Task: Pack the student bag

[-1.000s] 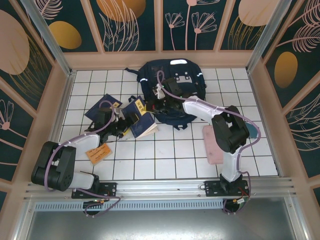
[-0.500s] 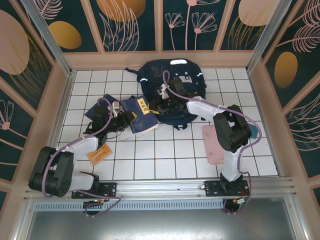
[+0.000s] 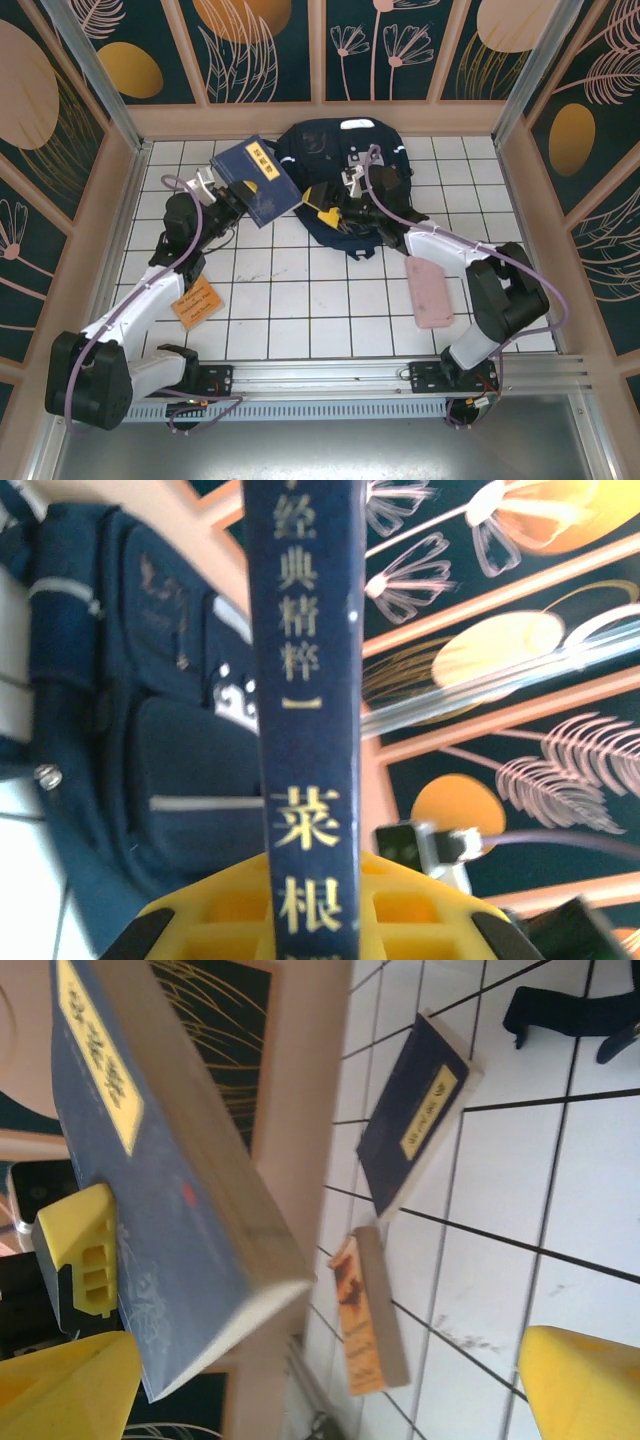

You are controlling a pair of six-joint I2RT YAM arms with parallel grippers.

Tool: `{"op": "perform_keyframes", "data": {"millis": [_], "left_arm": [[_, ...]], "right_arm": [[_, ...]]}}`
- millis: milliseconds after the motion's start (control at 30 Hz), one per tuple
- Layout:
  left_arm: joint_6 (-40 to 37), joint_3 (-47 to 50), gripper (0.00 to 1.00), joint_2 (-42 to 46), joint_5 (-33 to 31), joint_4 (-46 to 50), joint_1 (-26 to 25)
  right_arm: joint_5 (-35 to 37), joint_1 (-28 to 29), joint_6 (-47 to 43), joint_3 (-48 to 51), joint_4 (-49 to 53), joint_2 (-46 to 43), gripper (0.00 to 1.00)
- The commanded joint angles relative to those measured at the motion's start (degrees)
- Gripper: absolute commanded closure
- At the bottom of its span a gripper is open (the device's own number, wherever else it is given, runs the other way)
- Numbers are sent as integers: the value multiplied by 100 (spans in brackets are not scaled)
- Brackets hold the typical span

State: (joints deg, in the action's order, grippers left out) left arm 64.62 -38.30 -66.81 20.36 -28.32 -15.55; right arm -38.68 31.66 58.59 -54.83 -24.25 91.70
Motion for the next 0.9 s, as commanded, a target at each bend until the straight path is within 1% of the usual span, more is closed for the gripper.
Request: {"op": "perform_keyframes", "data": {"millis": [0, 100, 200, 267, 367, 467, 500, 533, 567, 600, 633, 700, 733, 767, 833, 867], "left_arm": [[514, -312, 100, -345, -260, -1104, -139], [902, -413, 100, -648, -76, -1658, -159], [1180, -554, 100, -896, 73, -1919, -159], [1405, -545, 100, -1012, 103, -2213, -159], [1500, -548, 100, -1030, 67, -2259, -159], [1532, -553, 100, -1032, 72, -2261, -161], [1531, -555, 100, -1040, 85, -2259, -164], [1530, -562, 99, -1040, 86, -2253, -166], [1520, -555, 98, -1053, 91, -2223, -159], [1495, -565, 96, -1054, 88, -2187, -159], [1460, -583, 92, -1046, 91, -2098, -160], [1243, -669, 71, -1018, 74, -1733, -159], [1026, -777, 60, -1002, 44, -1337, -166], [744, -916, 46, -989, -26, -789, -174], [148, -1122, 30, -996, -249, 52, -242], [-213, -1225, 23, -1021, -359, 425, -283]], "right_arm": [[-82, 83, 1313, 71, -1911, 59, 2], [-119, 180, 1726, -218, -2257, 352, 2], [-61, 257, 2057, -549, -2563, 675, 3], [-9, 261, 2200, -739, -2620, 865, 8], [17, 235, 2354, -792, -2908, 959, 17], [18, 233, 2427, -888, -2943, 1022, 39], [14, 240, 2438, -913, -2951, 1046, 49], [22, 242, 2445, -916, -2949, 1050, 64], [71, 240, 2441, -881, -2908, 1025, 75], [123, 239, 2393, -830, -2845, 980, 80], [212, 225, 2261, -754, -2692, 890, 86], [490, 187, 1832, -587, -2192, 600, 90], [623, 138, 1502, -539, -1826, 425, 92], [800, 78, 1150, -500, -1402, 221, 93], [1165, 4, 475, -424, -581, -163, 94], [1392, -81, 65, -370, -142, -410, 94]]}}
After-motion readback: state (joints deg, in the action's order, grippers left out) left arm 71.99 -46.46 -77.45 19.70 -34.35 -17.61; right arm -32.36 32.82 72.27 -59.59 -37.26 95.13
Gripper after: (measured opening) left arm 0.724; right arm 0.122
